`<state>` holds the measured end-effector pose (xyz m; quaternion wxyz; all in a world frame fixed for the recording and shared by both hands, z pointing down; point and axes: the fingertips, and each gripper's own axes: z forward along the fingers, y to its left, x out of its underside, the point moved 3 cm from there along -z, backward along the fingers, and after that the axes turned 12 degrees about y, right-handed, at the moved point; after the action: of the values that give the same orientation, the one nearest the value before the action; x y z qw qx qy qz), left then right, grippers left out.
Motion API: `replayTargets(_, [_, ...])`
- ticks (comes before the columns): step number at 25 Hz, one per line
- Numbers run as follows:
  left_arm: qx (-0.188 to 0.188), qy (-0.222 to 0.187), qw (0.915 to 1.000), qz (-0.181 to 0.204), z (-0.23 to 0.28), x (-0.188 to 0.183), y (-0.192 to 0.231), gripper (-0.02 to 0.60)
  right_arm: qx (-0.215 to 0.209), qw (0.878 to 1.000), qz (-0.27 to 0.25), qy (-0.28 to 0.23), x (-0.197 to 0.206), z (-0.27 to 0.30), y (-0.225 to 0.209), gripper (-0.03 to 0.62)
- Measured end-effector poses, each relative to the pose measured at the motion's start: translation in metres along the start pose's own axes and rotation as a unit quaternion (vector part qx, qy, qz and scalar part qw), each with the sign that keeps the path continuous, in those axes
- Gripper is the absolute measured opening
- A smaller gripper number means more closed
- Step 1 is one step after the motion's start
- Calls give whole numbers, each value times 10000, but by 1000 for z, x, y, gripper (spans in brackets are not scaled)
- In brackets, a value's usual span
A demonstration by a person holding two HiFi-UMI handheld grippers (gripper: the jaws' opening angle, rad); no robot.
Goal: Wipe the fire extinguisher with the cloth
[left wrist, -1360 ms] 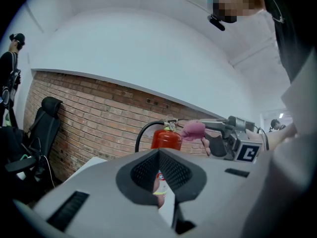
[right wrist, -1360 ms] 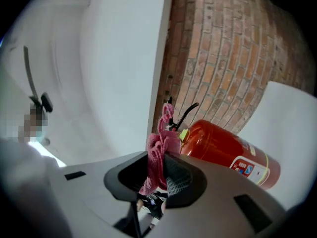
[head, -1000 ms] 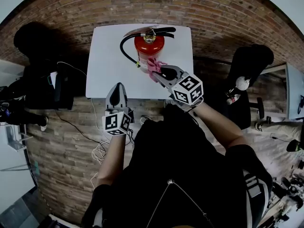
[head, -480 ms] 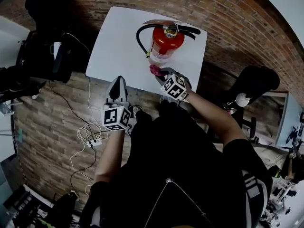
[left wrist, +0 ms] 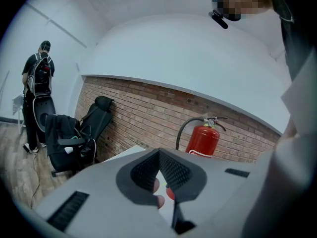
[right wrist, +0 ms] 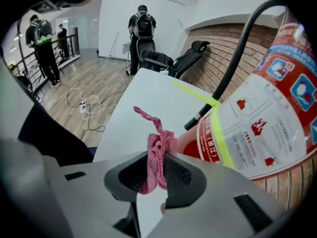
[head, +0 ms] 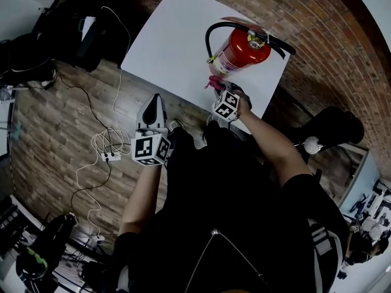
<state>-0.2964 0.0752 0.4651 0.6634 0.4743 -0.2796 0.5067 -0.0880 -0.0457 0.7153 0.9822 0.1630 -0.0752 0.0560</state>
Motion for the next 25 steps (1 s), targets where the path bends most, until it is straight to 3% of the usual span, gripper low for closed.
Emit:
replayTargets(13, [-448, 122, 9986, -255, -15, 27, 20, 8, 122, 9988, 50, 472, 0, 56, 5, 94])
replayTargets(25, [-107, 357, 9993, -56, -12, 34, 31, 8, 430, 9962, 525, 555, -3, 49, -1, 94])
